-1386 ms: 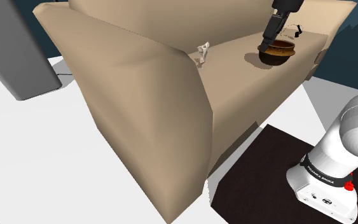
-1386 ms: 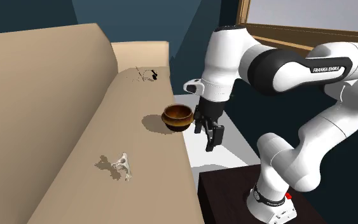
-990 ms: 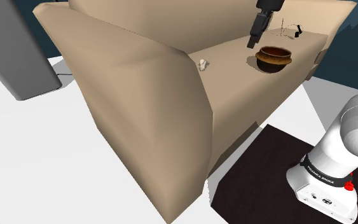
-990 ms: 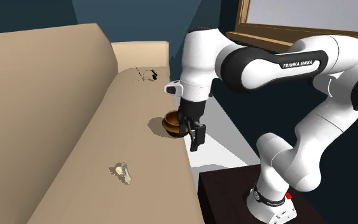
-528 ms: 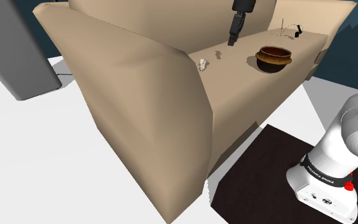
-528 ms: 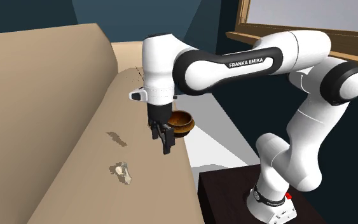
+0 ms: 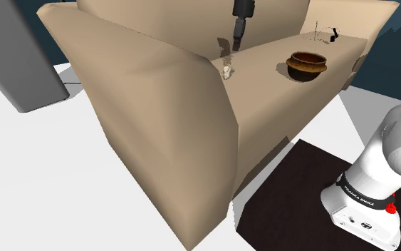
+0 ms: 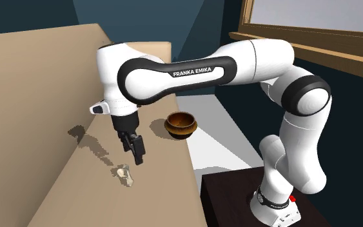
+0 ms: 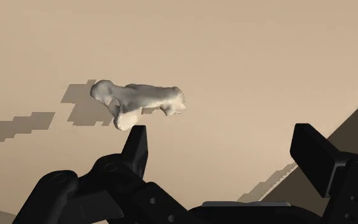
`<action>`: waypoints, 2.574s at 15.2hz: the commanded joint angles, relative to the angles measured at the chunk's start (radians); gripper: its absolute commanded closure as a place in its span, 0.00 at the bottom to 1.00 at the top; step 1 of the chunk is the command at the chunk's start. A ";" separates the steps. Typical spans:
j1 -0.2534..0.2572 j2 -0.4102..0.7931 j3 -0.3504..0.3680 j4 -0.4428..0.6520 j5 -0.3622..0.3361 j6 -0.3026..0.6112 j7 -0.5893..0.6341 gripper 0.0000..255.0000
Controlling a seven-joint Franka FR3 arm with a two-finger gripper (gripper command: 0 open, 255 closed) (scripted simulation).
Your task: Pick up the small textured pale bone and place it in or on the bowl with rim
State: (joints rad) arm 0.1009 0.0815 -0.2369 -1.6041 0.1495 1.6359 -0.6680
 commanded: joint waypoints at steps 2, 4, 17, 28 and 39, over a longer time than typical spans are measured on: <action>-0.011 0.145 0.004 0.171 0.041 -0.056 -0.053 0.00; -0.008 0.138 0.007 0.135 0.040 -0.026 -0.053 0.00; 0.001 0.125 0.011 0.043 0.038 0.054 -0.055 0.00; 0.001 0.125 0.011 0.043 0.038 0.054 -0.055 0.00; -0.201 0.301 0.039 0.198 0.191 -0.033 -0.896 0.00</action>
State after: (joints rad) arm -0.1014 0.3818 -0.1993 -1.3951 0.3398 1.5917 -1.5564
